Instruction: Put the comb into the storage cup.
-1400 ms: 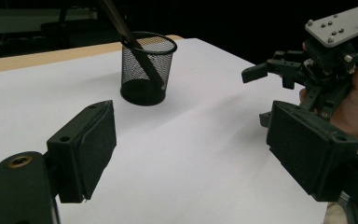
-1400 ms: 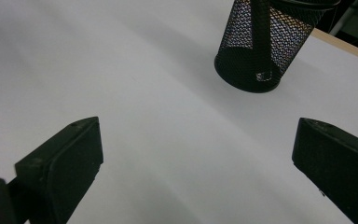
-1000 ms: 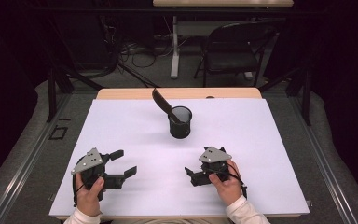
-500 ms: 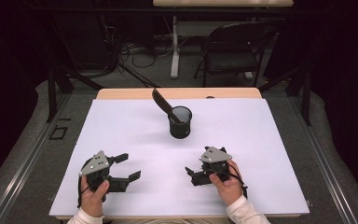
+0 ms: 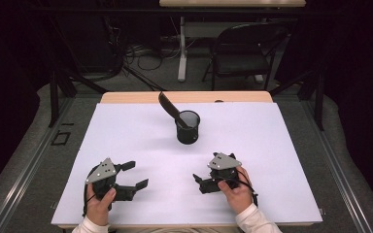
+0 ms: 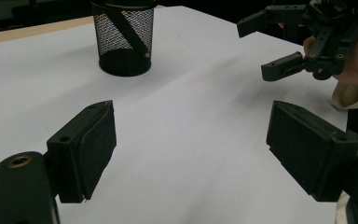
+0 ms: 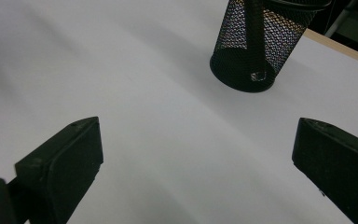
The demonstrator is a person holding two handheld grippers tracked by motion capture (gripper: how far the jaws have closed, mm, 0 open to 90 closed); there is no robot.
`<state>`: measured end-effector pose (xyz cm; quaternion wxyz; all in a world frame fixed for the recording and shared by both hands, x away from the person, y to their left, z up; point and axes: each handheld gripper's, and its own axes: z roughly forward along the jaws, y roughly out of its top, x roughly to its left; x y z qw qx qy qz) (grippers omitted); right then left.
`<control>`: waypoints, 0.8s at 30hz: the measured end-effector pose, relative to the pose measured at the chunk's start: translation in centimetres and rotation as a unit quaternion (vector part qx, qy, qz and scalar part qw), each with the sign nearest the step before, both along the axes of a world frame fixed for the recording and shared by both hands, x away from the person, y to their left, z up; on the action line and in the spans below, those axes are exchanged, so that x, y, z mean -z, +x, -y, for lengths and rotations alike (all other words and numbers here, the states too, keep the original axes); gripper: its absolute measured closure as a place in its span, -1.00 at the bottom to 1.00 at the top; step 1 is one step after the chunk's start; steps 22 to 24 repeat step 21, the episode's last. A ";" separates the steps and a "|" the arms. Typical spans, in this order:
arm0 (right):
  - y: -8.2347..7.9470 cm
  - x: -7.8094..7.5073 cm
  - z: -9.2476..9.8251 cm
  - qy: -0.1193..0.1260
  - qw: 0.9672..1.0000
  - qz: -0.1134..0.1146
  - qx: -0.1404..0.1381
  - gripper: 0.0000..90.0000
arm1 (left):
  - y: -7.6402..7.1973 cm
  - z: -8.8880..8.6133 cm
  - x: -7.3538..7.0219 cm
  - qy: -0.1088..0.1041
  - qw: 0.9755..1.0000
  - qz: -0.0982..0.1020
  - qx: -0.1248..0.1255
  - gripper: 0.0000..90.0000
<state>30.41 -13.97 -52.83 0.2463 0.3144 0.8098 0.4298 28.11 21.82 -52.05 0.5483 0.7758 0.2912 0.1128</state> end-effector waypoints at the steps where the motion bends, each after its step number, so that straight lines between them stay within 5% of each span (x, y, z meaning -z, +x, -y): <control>1: 0.0 0.0 0.0 0.000 1.000 0.000 0.000 -0.97 | 0.0 0.0 0.0 0.001 1.000 0.000 -0.001 -0.63; 24: 0.0 0.0 0.0 0.000 1.000 -0.001 0.000 -0.97 | 0.2 0.3 0.4 0.003 1.000 -0.010 0.006 -0.63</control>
